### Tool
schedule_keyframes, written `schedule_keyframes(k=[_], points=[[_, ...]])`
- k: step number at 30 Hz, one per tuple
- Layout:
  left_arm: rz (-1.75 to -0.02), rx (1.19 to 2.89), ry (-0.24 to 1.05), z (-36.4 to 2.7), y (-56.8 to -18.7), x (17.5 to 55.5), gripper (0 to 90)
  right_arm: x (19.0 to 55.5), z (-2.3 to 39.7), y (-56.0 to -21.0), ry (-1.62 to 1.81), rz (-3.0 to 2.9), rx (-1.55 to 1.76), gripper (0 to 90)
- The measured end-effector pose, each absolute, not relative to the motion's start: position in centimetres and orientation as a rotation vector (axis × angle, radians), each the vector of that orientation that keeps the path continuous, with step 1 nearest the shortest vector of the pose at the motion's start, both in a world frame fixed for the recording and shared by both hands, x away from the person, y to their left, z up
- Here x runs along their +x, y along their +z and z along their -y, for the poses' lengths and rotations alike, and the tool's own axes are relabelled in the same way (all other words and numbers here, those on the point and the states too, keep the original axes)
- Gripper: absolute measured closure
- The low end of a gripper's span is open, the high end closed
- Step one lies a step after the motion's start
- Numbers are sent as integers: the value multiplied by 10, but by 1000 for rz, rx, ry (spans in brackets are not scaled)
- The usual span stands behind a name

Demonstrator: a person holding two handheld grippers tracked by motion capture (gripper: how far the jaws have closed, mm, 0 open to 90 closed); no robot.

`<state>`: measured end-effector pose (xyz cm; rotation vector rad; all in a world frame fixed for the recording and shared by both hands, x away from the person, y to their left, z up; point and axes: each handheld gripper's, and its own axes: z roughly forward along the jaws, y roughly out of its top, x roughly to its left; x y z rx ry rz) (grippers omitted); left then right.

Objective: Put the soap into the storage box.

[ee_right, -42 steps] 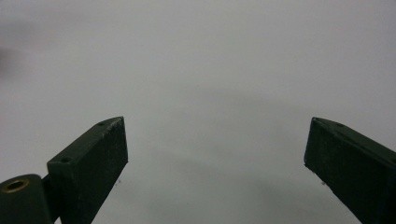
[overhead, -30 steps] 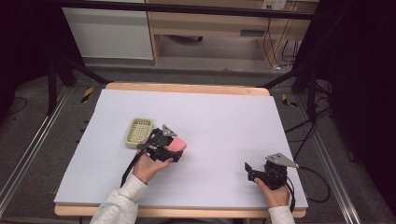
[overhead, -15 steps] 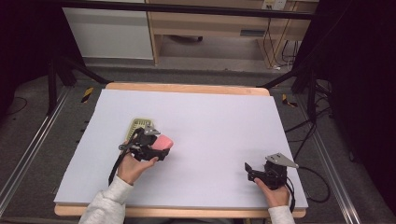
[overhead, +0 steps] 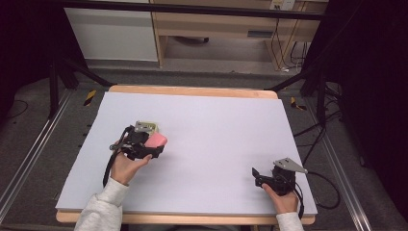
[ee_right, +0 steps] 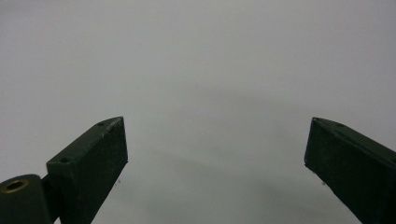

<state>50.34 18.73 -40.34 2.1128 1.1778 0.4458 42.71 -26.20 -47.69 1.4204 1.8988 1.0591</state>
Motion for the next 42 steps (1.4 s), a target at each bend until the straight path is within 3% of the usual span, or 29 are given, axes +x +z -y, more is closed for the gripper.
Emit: schedule_keyframes(k=[42], points=[[-1360,2027,534,-213,-413,557,373,427,263,-477,1070,-1890,1418,62]])
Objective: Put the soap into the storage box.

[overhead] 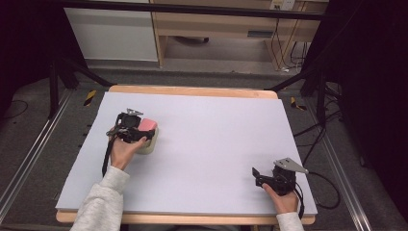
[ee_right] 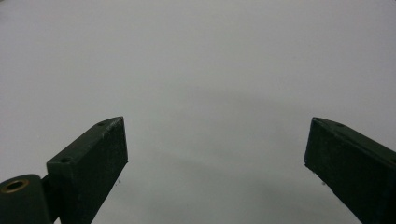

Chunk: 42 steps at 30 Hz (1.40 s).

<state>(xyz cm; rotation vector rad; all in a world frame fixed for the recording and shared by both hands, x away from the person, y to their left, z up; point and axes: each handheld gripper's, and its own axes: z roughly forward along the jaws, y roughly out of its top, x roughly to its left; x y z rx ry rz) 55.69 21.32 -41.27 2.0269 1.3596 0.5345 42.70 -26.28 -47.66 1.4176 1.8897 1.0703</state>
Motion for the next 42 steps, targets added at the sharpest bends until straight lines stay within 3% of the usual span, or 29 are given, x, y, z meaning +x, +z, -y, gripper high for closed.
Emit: schedule_keyframes(k=[42], points=[[-1440,2037,527,-223,-440,569,373,428,262,-478,1062,-1898,1411,62]])
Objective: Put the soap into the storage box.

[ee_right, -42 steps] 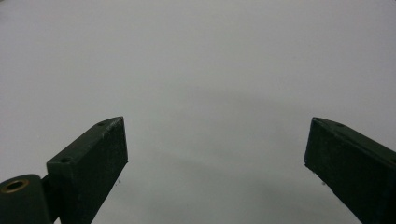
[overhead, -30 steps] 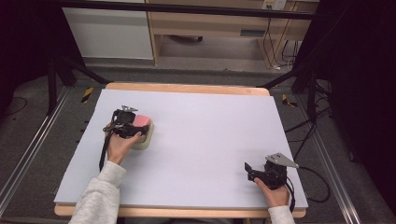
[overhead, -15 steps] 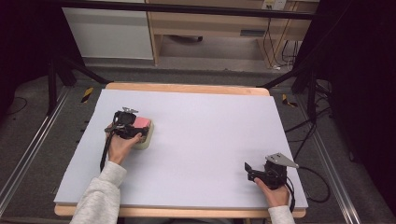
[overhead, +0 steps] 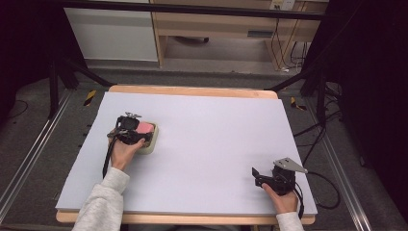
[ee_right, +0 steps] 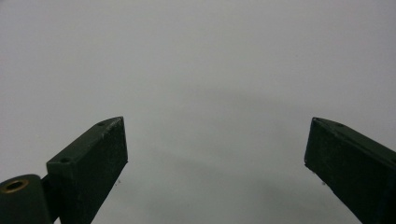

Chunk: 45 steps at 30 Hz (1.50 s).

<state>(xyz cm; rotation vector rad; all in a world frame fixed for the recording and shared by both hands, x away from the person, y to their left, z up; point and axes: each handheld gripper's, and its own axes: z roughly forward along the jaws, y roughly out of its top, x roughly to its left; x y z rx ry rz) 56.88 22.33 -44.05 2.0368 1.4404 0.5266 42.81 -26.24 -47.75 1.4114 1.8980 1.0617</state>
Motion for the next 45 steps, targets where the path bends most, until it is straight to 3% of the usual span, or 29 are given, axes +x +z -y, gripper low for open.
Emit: schedule_keyframes(k=[41,45], points=[[-1452,2045,532,-221,-450,570,369,428,262,-478,1063,-1902,1410,61],[-1437,2004,539,-224,-446,569,319,428,262,-477,1070,-1902,1423,61]])
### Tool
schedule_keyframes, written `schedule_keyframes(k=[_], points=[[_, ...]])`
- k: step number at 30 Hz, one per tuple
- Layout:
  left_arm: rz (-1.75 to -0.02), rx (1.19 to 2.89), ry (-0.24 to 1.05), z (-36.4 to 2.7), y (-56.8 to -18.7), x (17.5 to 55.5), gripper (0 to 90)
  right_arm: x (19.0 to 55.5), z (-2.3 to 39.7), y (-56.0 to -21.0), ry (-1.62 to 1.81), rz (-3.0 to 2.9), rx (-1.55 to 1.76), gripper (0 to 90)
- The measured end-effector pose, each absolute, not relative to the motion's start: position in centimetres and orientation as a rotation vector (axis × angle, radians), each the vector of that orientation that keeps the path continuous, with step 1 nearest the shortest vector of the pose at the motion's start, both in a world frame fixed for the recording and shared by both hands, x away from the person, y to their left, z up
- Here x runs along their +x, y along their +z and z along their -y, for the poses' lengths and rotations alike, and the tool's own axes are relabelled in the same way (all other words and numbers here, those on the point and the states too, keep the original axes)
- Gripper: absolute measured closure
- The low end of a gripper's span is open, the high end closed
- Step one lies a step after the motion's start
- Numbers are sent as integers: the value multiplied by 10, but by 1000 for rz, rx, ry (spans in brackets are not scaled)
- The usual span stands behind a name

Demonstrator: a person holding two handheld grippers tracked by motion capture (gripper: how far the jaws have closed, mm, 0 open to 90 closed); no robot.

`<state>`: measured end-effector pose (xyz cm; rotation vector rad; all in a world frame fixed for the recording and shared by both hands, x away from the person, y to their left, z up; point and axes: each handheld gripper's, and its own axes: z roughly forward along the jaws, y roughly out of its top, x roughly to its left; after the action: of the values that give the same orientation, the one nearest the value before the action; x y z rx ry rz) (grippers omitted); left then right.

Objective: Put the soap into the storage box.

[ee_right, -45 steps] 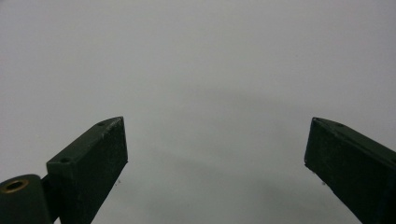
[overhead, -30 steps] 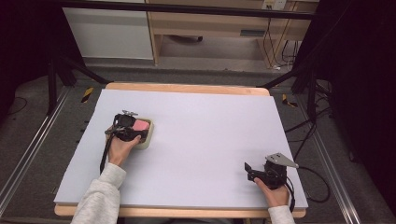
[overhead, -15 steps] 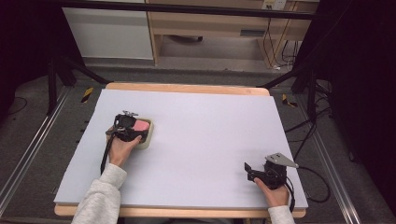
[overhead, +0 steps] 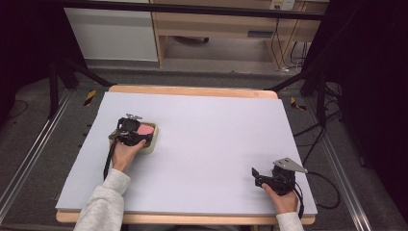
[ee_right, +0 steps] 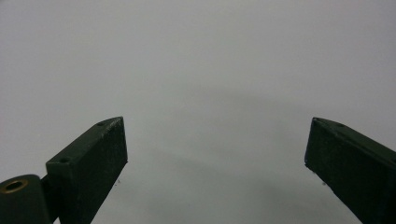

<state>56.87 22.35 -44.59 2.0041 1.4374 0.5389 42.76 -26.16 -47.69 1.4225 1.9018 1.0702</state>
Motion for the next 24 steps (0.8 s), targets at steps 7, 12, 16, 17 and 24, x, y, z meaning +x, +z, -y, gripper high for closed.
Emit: schedule_keyframes(k=[7,12,16,17,24], points=[[-1406,1987,565,-227,-435,563,321,428,262,-477,1066,-1898,1417,61],[-1376,1981,581,-228,-431,556,310,428,262,-477,1069,-1895,1421,61],[-1344,1967,592,-232,-427,547,304,427,263,-477,1071,-1889,1419,60],[-1332,1960,587,-233,-426,544,297,427,263,-477,1072,-1888,1423,59],[-1279,1922,588,-236,-424,530,274,427,263,-477,1073,-1884,1423,59]])
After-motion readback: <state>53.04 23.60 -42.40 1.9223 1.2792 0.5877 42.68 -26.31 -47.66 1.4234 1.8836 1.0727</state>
